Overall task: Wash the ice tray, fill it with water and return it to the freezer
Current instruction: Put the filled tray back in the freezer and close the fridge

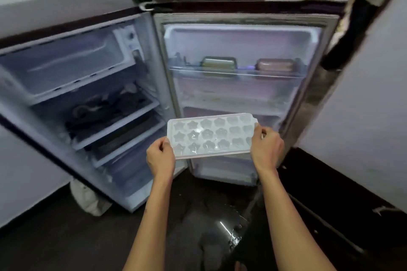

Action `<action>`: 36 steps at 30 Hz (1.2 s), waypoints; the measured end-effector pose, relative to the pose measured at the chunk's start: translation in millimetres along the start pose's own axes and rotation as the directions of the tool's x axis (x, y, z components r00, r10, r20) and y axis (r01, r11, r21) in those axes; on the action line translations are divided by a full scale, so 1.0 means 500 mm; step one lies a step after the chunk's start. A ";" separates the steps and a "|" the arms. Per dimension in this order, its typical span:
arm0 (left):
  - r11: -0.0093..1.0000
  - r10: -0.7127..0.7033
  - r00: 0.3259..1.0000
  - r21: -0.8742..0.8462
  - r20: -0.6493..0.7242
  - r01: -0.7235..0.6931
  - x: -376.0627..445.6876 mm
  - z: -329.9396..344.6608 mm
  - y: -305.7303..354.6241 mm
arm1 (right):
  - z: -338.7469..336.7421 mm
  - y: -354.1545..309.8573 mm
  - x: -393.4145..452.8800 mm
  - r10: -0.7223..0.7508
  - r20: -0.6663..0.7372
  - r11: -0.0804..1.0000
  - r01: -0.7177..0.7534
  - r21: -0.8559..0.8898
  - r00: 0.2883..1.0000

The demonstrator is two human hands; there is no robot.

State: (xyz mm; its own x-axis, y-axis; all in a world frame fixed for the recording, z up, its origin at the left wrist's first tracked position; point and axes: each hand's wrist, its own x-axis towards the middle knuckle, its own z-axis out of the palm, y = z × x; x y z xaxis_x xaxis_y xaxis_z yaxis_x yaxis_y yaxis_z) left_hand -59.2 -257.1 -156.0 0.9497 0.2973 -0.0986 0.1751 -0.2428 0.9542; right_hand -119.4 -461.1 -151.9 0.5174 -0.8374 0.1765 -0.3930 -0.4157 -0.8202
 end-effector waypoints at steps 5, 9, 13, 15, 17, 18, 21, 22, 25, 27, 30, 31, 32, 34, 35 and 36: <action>0.999 -0.046 0.982 -0.032 -0.182 0.041 0.063 -0.065 0.005 | 0.113 -0.082 0.017 -0.152 0.142 0.988 0.145 0.054 0.978; 0.996 -0.078 0.952 -0.054 -0.297 0.064 0.109 -0.112 0.006 | 0.189 -0.149 0.018 -0.250 0.230 0.966 0.224 0.133 0.941; 0.993 -0.112 0.917 -0.060 -0.382 0.097 0.142 -0.158 0.010 | 0.262 -0.200 0.014 -0.330 0.297 0.942 0.290 0.169 0.896; 0.992 -0.125 0.905 -0.055 -0.407 0.112 0.163 -0.179 0.010 | 0.298 -0.223 0.011 -0.352 0.327 0.934 0.306 0.184 0.877; 0.992 -0.125 0.892 -0.059 -0.434 0.110 0.189 -0.199 0.004 | 0.334 -0.245 0.008 -0.372 0.349 0.926 0.318 0.203 0.860; 0.992 -0.124 0.887 -0.066 -0.445 0.106 0.204 -0.209 -0.001 | 0.352 -0.259 0.006 -0.382 0.360 0.922 0.323 0.214 0.851; 0.992 -0.123 0.882 -0.079 -0.455 0.098 0.256 -0.240 -0.013 | 0.398 -0.301 0.000 -0.395 0.384 0.915 0.321 0.243 0.835; 0.993 -0.114 0.887 -0.079 -0.448 0.088 0.275 -0.250 -0.012 | 0.413 -0.317 -0.002 -0.400 0.385 0.912 0.321 0.253 0.832; 0.996 -0.075 0.902 -0.072 -0.424 0.049 0.334 -0.280 -0.003 | 0.458 -0.369 -0.003 -0.422 0.381 0.903 0.341 0.263 0.823; 0.998 -0.051 0.905 -0.045 -0.422 0.035 0.375 -0.297 0.010 | 0.488 -0.405 0.001 -0.423 0.373 0.901 0.339 0.271 0.826; 1.000 0.001 0.916 0.010 -0.401 0.004 0.437 -0.317 0.036 | 0.534 -0.456 0.009 -0.429 0.361 0.897 0.342 0.281 0.828; 1.000 0.011 0.916 0.028 -0.401 0.001 0.458 -0.322 0.045 | 0.550 -0.470 0.013 -0.430 0.362 0.896 0.343 0.280 0.827; 0.999 0.018 0.914 0.040 -0.404 -0.002 0.480 -0.327 0.054 | 0.570 -0.482 0.017 -0.428 0.363 0.898 0.341 0.279 0.828; 0.998 0.032 0.912 0.070 -0.409 -0.004 0.525 -0.335 0.068 | 0.611 -0.502 0.026 -0.419 0.368 0.901 0.329 0.283 0.830; 0.996 0.044 0.910 0.094 -0.412 -0.006 0.549 -0.337 0.074 | 0.633 -0.512 0.031 -0.419 0.369 0.900 0.328 0.286 0.829; 0.993 0.057 0.908 0.120 -0.415 -0.008 0.573 -0.339 0.079 | 0.656 -0.521 0.036 -0.423 0.368 0.899 0.330 0.288 0.828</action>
State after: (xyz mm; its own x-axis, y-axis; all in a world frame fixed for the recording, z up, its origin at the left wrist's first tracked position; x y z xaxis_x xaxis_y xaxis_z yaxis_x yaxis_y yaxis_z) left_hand 175.8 -25.0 -98.6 0.7644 0.6395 0.0824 0.1978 -0.3542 0.9140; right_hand 241.8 -251.6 -113.5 0.8746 -0.3870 0.2922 0.0369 -0.5478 -0.8358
